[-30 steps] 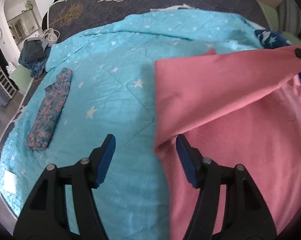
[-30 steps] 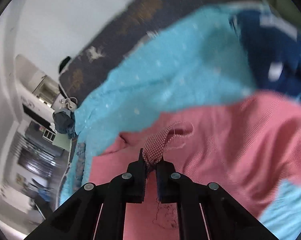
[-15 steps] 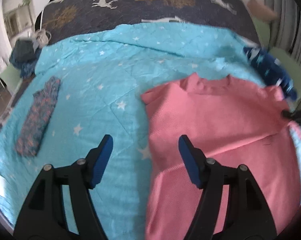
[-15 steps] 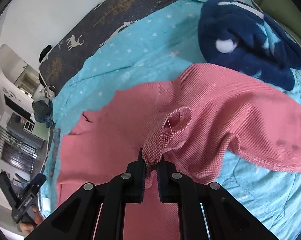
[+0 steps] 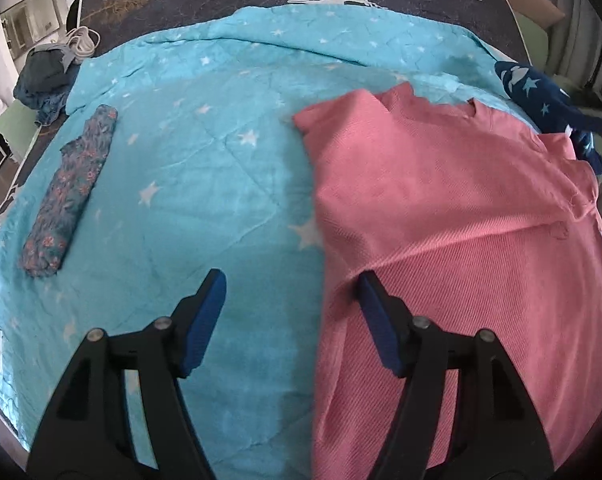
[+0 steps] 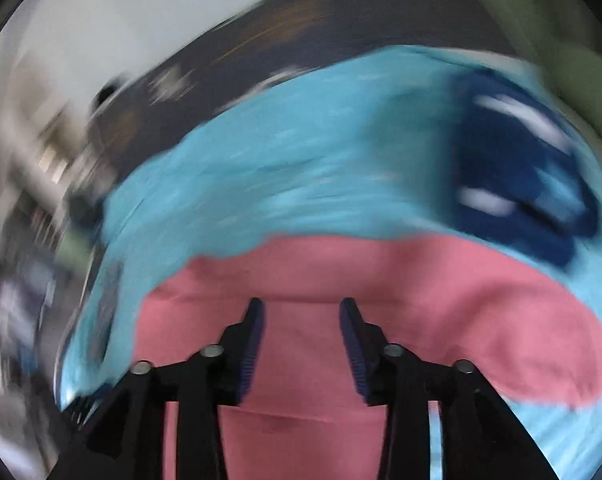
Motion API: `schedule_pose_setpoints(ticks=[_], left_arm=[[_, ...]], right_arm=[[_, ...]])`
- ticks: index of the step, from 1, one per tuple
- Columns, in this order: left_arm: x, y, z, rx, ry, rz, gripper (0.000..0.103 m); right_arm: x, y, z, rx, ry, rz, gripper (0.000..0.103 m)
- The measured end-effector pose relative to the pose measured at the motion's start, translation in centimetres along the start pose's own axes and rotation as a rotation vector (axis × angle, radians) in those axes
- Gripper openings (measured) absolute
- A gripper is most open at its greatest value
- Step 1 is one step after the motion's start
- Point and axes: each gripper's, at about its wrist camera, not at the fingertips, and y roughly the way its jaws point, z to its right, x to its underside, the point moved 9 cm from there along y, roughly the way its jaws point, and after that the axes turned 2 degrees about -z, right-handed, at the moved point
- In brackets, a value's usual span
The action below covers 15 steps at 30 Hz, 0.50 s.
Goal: Fold small clothes
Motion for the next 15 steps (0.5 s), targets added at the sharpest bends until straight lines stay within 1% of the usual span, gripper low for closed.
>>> schedule_pose_setpoints(ticks=[1,3,4,7,9,10,12,13,14,15], left_arm=[[-0.2,0.1,0.1,-0.003,0.001,0.001,0.069],[-0.3,0.0,0.4,-0.003,0.013,0.006,0.069],[-0.2,0.0,0.6,0.002,0.02,0.006,0.069],[0.0,0.4,0.8,-0.009,0.046,-0.002,0.069],[-0.1,0.8,0.7,-0.007,0.047,-0.001,0.069],[-0.1,0.9,0.7,0.002,0.043,0.0,0.068],[-0.1,0.9,0.7,0.044,0.037,0.004,0.057],[-0.1,0.9,0.8,0.061,0.038,0.003,0.047],[-0.1,1.0,0.8,0.074,0.039,0.003,0.042],[-0.1,0.9,0.9,0.084,0.042,0.009,0.04]], right_arm=[[-0.2,2.1,-3.5,-0.062,-0.09,-0.078,0.064],[-0.3,5.6,-8.6,-0.139,-0.204,-0.182,0.065],[-0.6,8.3,-11.6,-0.15,-0.259,-0.236,0.066],[-1.2,13.5,-16.3,-0.185,-0.339,-0.331,0.066],[-1.4,17.8,-18.0,-0.163,-0.354,-0.413,0.066],[-1.3,19.1,-18.2,-0.153,-0.349,-0.439,0.066],[-0.7,21.9,-18.6,-0.14,-0.334,-0.536,0.067],[-0.2,22.7,-18.9,-0.154,-0.345,-0.567,0.068],[-0.1,22.9,-19.5,-0.168,-0.371,-0.575,0.068],[0.0,22.8,-20.3,-0.198,-0.397,-0.584,0.068]])
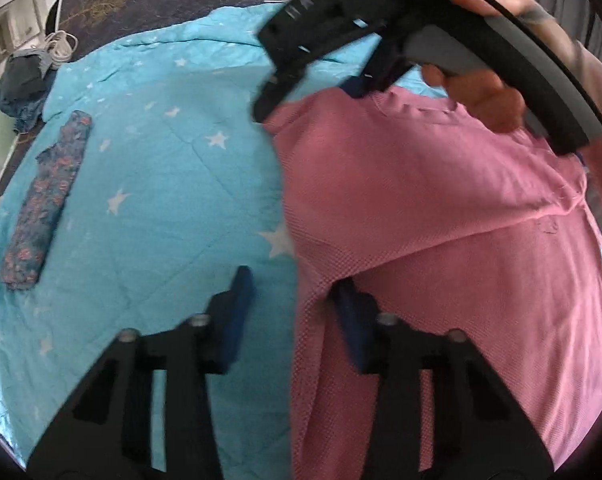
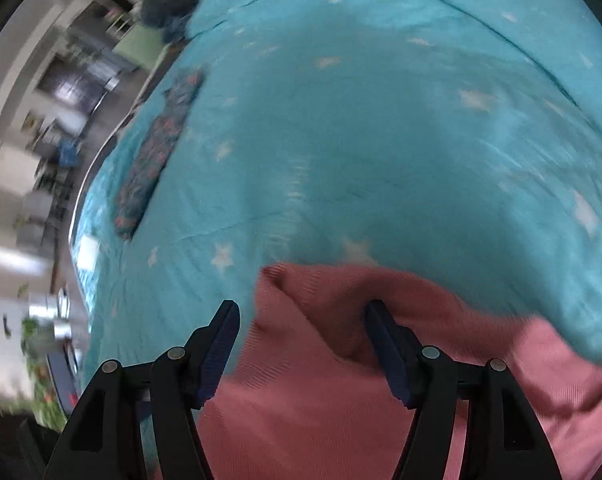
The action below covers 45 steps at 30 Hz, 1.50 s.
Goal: Fold small clothes
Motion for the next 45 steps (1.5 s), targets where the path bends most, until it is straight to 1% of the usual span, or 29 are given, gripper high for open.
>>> schedule_pose_setpoints(ticks=[1,2,3,4,5,6,7,10,11,13,14,16,17,19,22,25,27,29,31,32,33,35,36,37,38,39,40,43,45], left_arm=[[0.0,-0.1,0.1,0.003,0.002,0.005,0.036],[-0.1,-0.1,0.2,0.008,0.005,0.011,0.029],[-0.1,-0.2,0.4,0.018,0.007,0.014,0.024],[-0.1,-0.2,0.6,0.029,0.01,0.014,0.016],[-0.1,-0.2,0.7,0.034,0.014,0.017,0.011],[-0.1,-0.3,0.7,0.027,0.018,0.02,0.011],[-0.1,-0.3,0.7,0.008,0.027,0.028,0.008],[-0.5,-0.9,0.1,-0.033,0.004,0.057,0.007],[-0.6,-1.1,-0.6,-0.05,-0.018,0.067,0.007],[-0.5,-1.2,-1.5,-0.051,-0.05,0.058,0.008],[-0.1,-0.9,-2.0,-0.038,-0.065,0.041,0.01],[0.7,-0.4,-2.3,-0.033,-0.065,0.033,0.016],[0.9,-0.3,-2.3,-0.042,-0.057,0.04,0.019],[1.2,-0.8,-2.3,-0.071,-0.045,0.048,0.025],[1.2,-1.4,-2.6,-0.067,-0.061,0.039,0.027],[1.5,-2.6,-2.6,-0.047,-0.107,0.026,0.027],[1.3,-4.2,-2.2,-0.01,-0.132,0.061,0.027],[0.5,-6.0,-1.3,0.056,-0.151,0.104,0.027],[-0.3,-6.4,-0.1,0.117,-0.16,0.115,0.027],[-1.1,-6.0,0.8,0.161,-0.159,0.111,0.026],[-1.5,-5.4,1.2,0.169,-0.16,0.103,0.026],[-2.1,-2.6,1.2,0.121,-0.163,0.053,0.022],[-2.0,-0.7,0.7,0.063,-0.161,0.009,0.02],[-1.3,1.3,-0.2,0.011,-0.171,-0.048,0.012],[-0.9,1.9,-0.6,0.021,-0.189,-0.053,0.011],[-1.0,1.3,-0.8,0.046,-0.207,-0.017,0.011],[-1.0,0.9,-0.8,0.048,-0.202,-0.018,0.011],[-0.9,-0.3,-0.9,0.039,-0.178,0.0,0.011],[-1.0,-1.2,-0.7,0.051,-0.182,0.02,0.012]], right_arm=[[-0.3,-0.1,-0.4,-0.017,-0.008,-0.005,0.068],[-0.5,0.1,-1.0,-0.043,-0.02,-0.023,0.068],[-0.7,0.4,-1.2,-0.044,-0.029,-0.038,0.068],[-0.6,0.7,-1.4,-0.029,-0.037,-0.048,0.063],[-0.6,1.0,-1.5,0.02,-0.058,-0.069,0.048],[-0.5,1.2,-1.6,0.085,-0.084,-0.082,0.036],[-0.5,1.3,-1.4,0.151,-0.104,-0.09,0.013],[-0.9,0.4,-1.1,0.158,-0.022,-0.059,0.007],[-1.3,-0.4,-0.8,0.15,0.022,-0.022,0.006],[-2.8,-1.9,0.5,0.086,0.167,0.074,0.005],[-3.4,-2.5,0.9,0.06,0.211,0.12,0.0],[-4.7,-3.9,1.6,0.047,0.222,0.231,0.001],[-5.2,-3.8,1.4,-0.004,0.227,0.24,0.001],[-5.3,-3.3,1.1,-0.06,0.234,0.245,0.003],[-3.8,-3.8,0.5,-0.089,0.214,0.257,0.004],[-1.2,-4.8,-2.4,-0.092,0.1,0.239,0.004],[0.3,-5.3,-3.3,-0.102,0.051,0.228,0.005],[2.0,-5.2,-4.5,-0.091,0.007,0.201,0.005],[2.4,-3.6,-4.7,-0.077,0.013,0.161,0.005],[2.3,-2.3,-4.3,-0.047,0.028,0.137,0.005],[2.1,-1.3,-3.8,-0.015,0.044,0.128,0.005],[0.8,1.2,-1.8,0.093,0.072,0.129,0.002],[0.3,1.7,-1.4,0.082,0.085,0.148,0.001],[-0.4,1.7,-1.0,0.039,0.116,0.193,0.001],[-0.7,1.3,-0.6,-0.003,0.165,0.215,0.001],[-0.6,1.0,-0.4,-0.034,0.199,0.218,0.001],[-0.4,0.3,-0.2,-0.064,0.222,0.228,0.003],[2.1,-4.4,0.5,-0.029,0.181,0.315,0.006],[5.6,-7.8,1.6,0.015,0.168,0.377,0.01]])
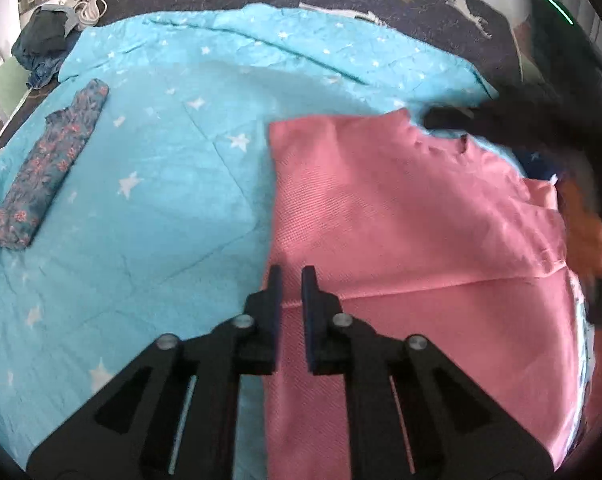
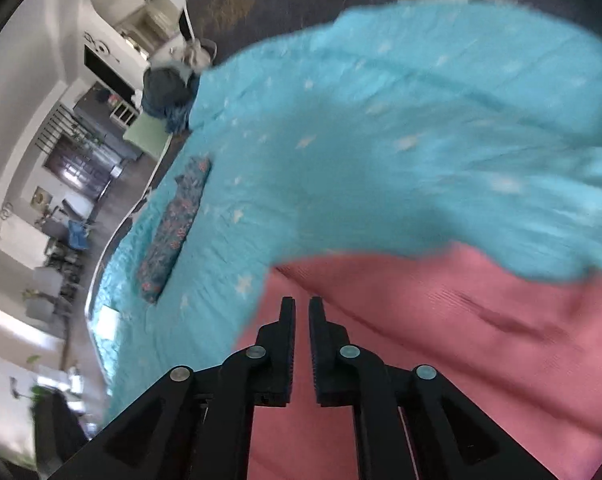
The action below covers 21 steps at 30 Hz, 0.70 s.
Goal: Fold small clothes
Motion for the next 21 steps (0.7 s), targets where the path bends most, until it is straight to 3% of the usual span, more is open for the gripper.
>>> schedule_pose_setpoints(ticks=[3,6,10,14,18,20,21], left_arm=[[-0.1,-1.4,2.4,0.057,0.022,0.021,0.013],[0.2,-1.7,5.5,0.051,0.096,0.021,0.025],[0.4,-1.2,9.7,0.065,0.169,0.009,0.03],[1.1,-0.9,13.6,0.088,0.234,-0.009,0.03],[1.4,-0.9,16.3,0.078,0.299,-0.007,0.03],[1.6,-1.0,17.2,0.073,0.31,-0.002,0.03],[1.5,-0.9,17.5,0.071,0.31,-0.002,0.031]], right_arm=[[5.5,-7.0,3.9,-0.001,0.076,0.082,0.021],[10.6,-11.8,9.2,0.04,0.206,0.158,0.022],[19.2,-19.1,19.4,0.161,0.545,0.321,0.026],[26.6,-23.9,26.9,0.184,0.844,0.45,0.027],[31.7,-26.4,31.8,0.149,1.083,0.538,0.031],[33.6,-26.9,34.2,0.14,1.192,0.578,0.044],[34.2,-27.3,35.1,0.143,1.221,0.587,0.046]])
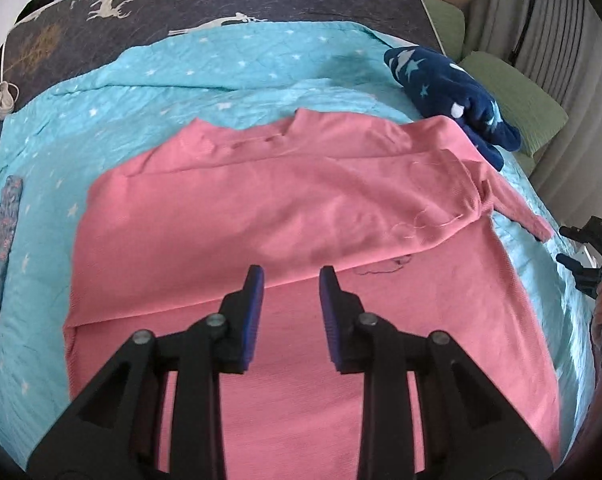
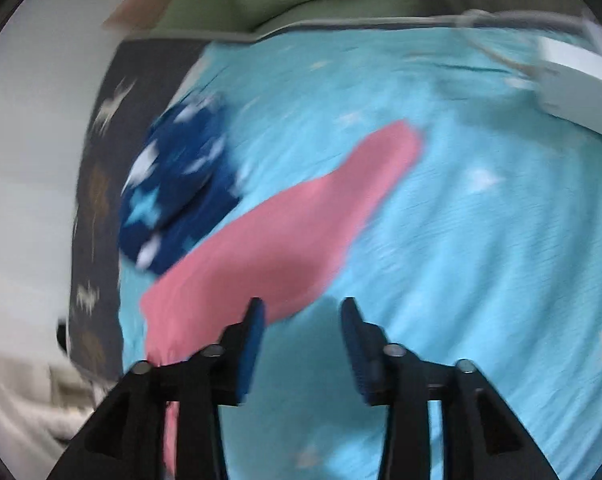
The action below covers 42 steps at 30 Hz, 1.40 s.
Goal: Fold small clothes
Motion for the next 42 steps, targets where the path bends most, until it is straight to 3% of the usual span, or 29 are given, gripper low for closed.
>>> schedule_pose_setpoints(ticks=[4,6,8,11,12,13,14,16,18,21,25,27,28,29,30,32,34,38,42], left_arm=[[0.0,0.5,0.5,-0.015,-0.008,-0.015,0.032],[0.0,0.8,0.8,-0.014,-0.018,-0.028,0.032],[0.0,0.9,1.0,-0.007,-0.026,-0.033,0.032],[0.0,0.9,1.3,-0.002,-0.034,-0.032,0.032],[0.0,0.9,1.3,-0.003,-0.035,-0.032,0.032],[0.0,0.9,1.2,-0.006,-0.039,-0.033,0.032],[0.1,1.0,1.0,-0.009,-0.045,-0.034,0.033],[0.1,1.3,0.5,-0.015,-0.061,-0.041,0.033],[0.3,1.6,-0.3,-0.023,-0.088,-0.052,0.033],[0.5,1.9,-1.7,-0.01,-0.163,-0.062,0.033],[1.0,1.2,-3.8,0.01,-0.247,-0.045,0.034],[1.8,1.0,-5.3,-0.004,-0.282,-0.044,0.039],[2.2,0.9,-6.0,-0.016,-0.297,-0.046,0.041],[2.6,0.9,-6.6,-0.021,-0.304,-0.051,0.041],[3.2,0.9,-7.1,-0.02,-0.314,-0.06,0.041],[3.8,0.8,-7.5,-0.006,-0.321,-0.068,0.041],[3.9,0.6,-7.3,0.019,-0.32,-0.062,0.042],[2.6,0.6,-4.9,0.142,-0.327,-0.054,0.045],[0.2,1.4,-0.2,0.27,-0.257,-0.08,0.05]], right_arm=[[-2.9,0.0,2.2,0.017,0.045,0.016,0.06],[-3.8,0.6,2.9,-0.027,0.07,-0.005,0.064],[-4.5,1.7,2.8,-0.076,0.099,-0.022,0.074],[-4.9,2.1,2.6,-0.104,0.122,0.002,0.073],[-5.1,2.2,2.2,-0.115,0.113,0.008,0.067],[-5.3,2.3,1.9,-0.129,0.106,0.008,0.024],[-5.5,2.5,1.1,-0.152,0.09,-0.01,0.006],[-6.2,1.8,0.1,-0.157,0.082,0.024,0.005],[-7.0,-0.5,-2.6,-0.139,-0.002,0.123,0.005],[-5.2,-3.6,-10.2,-0.165,-0.24,0.21,0.006],[4.4,-4.8,-22.4,-0.206,-0.685,0.211,0.009],[11.0,-3.8,-26.3,-0.267,-0.878,0.109,0.026],[16.1,-2.6,-27.9,-0.32,-0.995,-0.027,0.054],[19.1,-1.9,-28.2,-0.34,-1.056,-0.113,0.07],[21.6,-1.5,-28.2,-0.357,-1.107,-0.181,0.07],[24.5,-1.4,-27.2,-0.377,-1.147,-0.226,0.07],[24.1,-1.1,-25.5,-0.356,-1.115,-0.243,0.07],[19.2,0.6,-20.4,-0.204,-0.926,-0.237,0.07],[16.2,1.1,-17.1,-0.164,-0.769,-0.252,0.07]])
